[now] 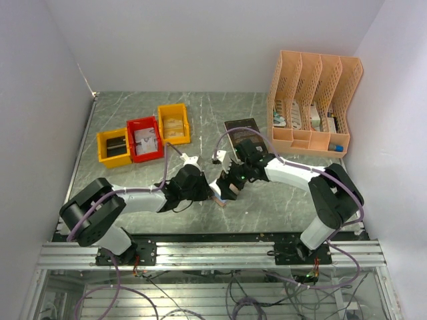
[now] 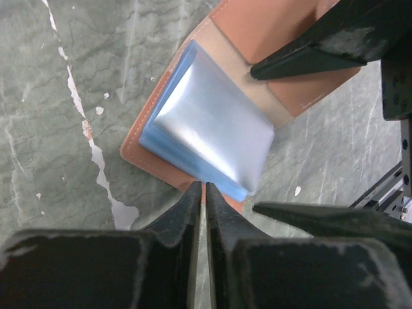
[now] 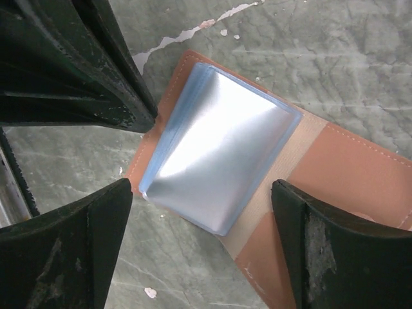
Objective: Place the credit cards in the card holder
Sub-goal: Open the card holder at the center of the board.
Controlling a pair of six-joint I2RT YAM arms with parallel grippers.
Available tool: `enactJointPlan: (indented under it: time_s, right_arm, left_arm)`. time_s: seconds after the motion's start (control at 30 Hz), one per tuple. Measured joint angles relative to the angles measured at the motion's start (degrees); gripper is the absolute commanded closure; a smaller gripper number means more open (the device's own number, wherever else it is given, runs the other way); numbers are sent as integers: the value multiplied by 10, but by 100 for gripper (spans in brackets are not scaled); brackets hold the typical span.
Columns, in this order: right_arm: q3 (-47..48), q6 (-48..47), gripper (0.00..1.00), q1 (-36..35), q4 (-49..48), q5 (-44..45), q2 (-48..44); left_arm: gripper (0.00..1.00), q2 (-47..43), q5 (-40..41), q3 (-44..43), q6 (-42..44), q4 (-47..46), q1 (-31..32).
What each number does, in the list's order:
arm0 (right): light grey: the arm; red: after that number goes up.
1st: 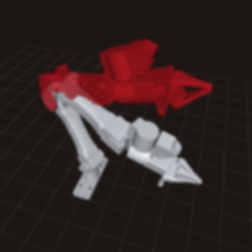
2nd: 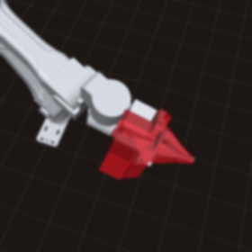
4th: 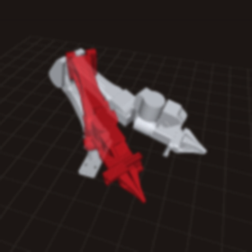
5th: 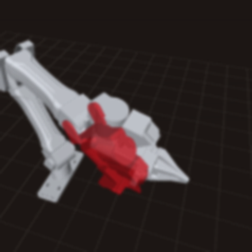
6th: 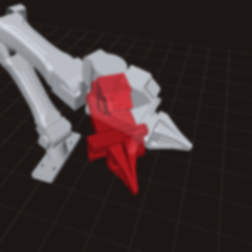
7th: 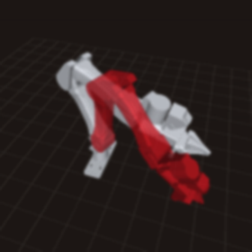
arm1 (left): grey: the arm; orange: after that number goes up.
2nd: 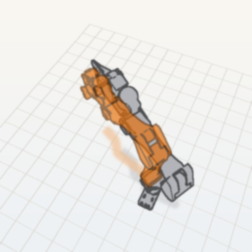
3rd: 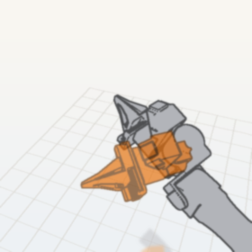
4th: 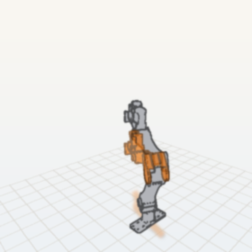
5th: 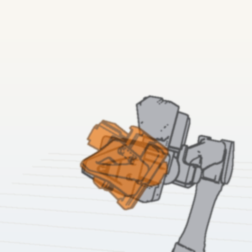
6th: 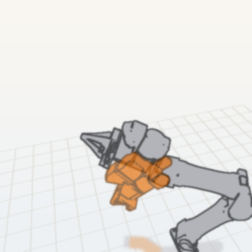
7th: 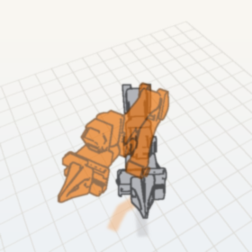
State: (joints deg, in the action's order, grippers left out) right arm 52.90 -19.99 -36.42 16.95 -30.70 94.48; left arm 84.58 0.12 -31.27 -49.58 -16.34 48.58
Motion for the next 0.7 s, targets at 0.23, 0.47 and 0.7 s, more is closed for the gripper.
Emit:
enactJointPlan:
  time_s: [0.23, 0.47, 0.7]
  right_arm:
    - [1, 2, 1, -25, 0, 44, 10]
    - [1, 7, 11, -26, 0, 65, 16]
    - [4, 11, 7, -26, 1, 57, 16]
  left_arm:
    - [87, 13, 0, 9, -4, -3, 0]
    - [87, 28, 0, 11, -4, -15, 0]
    - [86, 23, 0, 11, -4, -17, 0]
